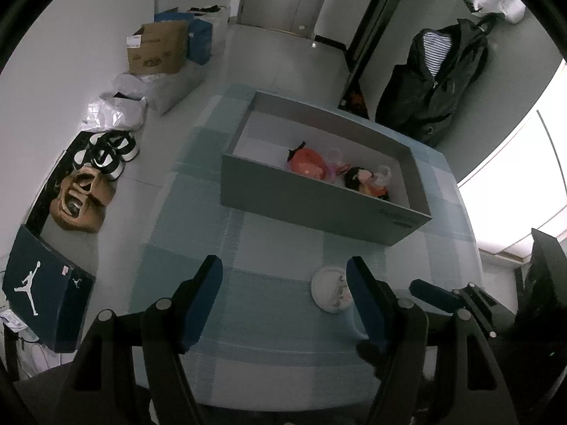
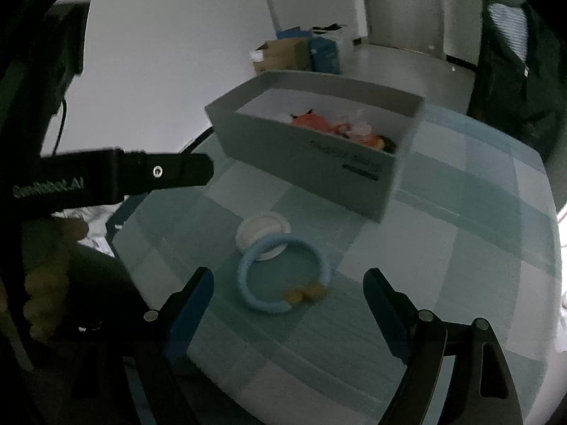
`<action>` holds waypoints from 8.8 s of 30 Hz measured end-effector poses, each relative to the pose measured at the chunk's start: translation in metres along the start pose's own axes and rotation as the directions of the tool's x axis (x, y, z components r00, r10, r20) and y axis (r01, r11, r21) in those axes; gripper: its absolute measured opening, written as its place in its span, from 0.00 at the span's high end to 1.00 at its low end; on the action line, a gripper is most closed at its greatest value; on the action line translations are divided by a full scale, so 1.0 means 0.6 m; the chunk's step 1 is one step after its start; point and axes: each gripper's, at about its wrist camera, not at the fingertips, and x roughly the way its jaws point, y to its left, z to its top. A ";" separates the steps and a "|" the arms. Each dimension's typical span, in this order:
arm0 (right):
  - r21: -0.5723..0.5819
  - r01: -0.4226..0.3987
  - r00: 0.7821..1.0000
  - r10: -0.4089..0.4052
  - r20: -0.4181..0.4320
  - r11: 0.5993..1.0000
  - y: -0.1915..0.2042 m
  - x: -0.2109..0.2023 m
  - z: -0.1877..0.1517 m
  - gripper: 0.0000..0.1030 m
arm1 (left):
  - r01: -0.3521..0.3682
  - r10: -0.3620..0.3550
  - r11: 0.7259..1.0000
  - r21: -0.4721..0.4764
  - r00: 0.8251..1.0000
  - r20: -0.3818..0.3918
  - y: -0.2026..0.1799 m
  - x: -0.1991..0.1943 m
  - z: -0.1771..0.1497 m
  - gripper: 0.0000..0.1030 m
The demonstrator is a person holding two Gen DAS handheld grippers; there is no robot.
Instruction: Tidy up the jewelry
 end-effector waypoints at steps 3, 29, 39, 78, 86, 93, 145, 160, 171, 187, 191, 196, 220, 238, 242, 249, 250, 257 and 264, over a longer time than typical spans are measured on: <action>-0.027 0.021 1.000 -0.021 -0.014 0.999 0.008 0.013 0.002 0.17 | 0.005 -0.005 1.000 -0.008 1.000 -0.007 0.004 0.001 0.000 0.34; 0.063 0.061 0.997 -0.064 0.049 0.996 -0.033 -0.026 0.009 0.41 | 0.033 -0.033 0.999 -0.003 0.998 -0.056 0.009 0.021 -0.009 0.34; 0.218 0.014 0.991 -0.043 0.126 0.976 -0.094 -0.082 0.013 0.41 | 0.017 -0.003 0.976 0.217 0.998 -0.063 -0.046 0.031 -0.033 0.34; 0.305 -0.103 0.963 0.017 0.270 0.947 -0.155 -0.187 0.009 0.41 | 0.025 0.023 0.948 0.318 0.989 -0.148 -0.099 0.069 -0.037 0.65; 0.306 -0.101 0.964 0.017 0.264 0.947 -0.151 -0.184 0.009 0.41 | 0.040 0.000 0.943 0.331 0.993 -0.117 -0.110 0.049 -0.031 0.65; 0.309 -0.111 0.965 0.028 0.260 0.945 -0.147 -0.174 0.015 0.41 | 0.083 -0.045 0.955 0.285 0.990 -0.137 -0.105 0.046 -0.016 1.00; 0.295 -0.164 0.960 0.083 0.267 0.941 -0.143 -0.116 0.105 0.41 | 0.175 -0.186 0.979 0.108 0.977 0.106 -0.059 0.008 0.098 0.64; 0.254 -0.223 0.957 0.161 0.242 0.941 -0.145 -0.050 0.166 0.41 | 0.199 -0.201 0.979 0.047 0.979 0.043 -0.043 0.057 0.132 0.64; 0.267 -0.255 0.956 0.200 0.215 0.929 -0.155 -0.020 0.173 0.41 | 0.197 -0.197 0.980 0.038 0.980 -0.006 -0.047 0.082 0.136 0.64; 0.275 -0.265 0.950 0.201 0.239 0.924 -0.167 -0.028 0.166 0.35 | 0.254 -0.257 0.962 -0.101 0.966 -0.010 -0.012 0.077 0.143 0.43; 0.268 -0.259 0.944 0.185 0.273 0.928 -0.164 -0.045 0.161 0.35 | 0.231 -0.229 0.970 -0.072 0.973 0.034 -0.020 0.054 0.141 0.43; 0.237 -0.233 0.939 0.155 0.306 0.943 -0.152 -0.068 0.153 0.24 | 0.111 -0.112 0.994 0.018 0.990 0.086 -0.043 0.025 0.130 0.43; 0.215 -0.113 0.925 0.024 0.378 0.970 -0.112 -0.138 0.084 0.05 | -0.126 0.094 0.987 0.105 0.960 0.263 -0.068 -0.046 0.039 0.32; 0.200 -0.091 0.913 0.002 0.407 0.976 -0.090 -0.164 0.048 0.00 | -0.196 0.151 0.974 0.113 0.935 0.320 -0.082 -0.061 0.009 0.31; 0.201 -0.091 0.914 0.001 0.407 0.975 -0.089 -0.166 0.046 0.00 | -0.194 0.152 0.975 0.106 0.936 0.318 -0.080 -0.060 0.007 0.31; 0.204 -0.085 0.916 -0.004 0.402 0.975 -0.090 -0.163 0.046 0.00 | -0.187 0.144 0.977 0.107 0.937 0.319 -0.081 -0.060 0.008 0.31; 0.204 -0.085 0.916 -0.004 0.401 0.975 -0.090 -0.162 0.044 0.00 | -0.186 0.143 0.977 0.107 0.937 0.318 -0.080 -0.059 0.008 0.31; 0.208 -0.085 0.918 -0.004 0.396 0.974 -0.092 -0.160 0.044 0.00 | -0.180 0.138 0.977 0.112 0.941 0.308 -0.083 -0.054 0.009 0.31; 0.226 -0.088 0.922 -0.006 0.387 0.970 -0.101 -0.155 0.045 0.00 | -0.173 0.132 0.977 0.122 0.949 0.287 -0.087 -0.037 0.006 0.31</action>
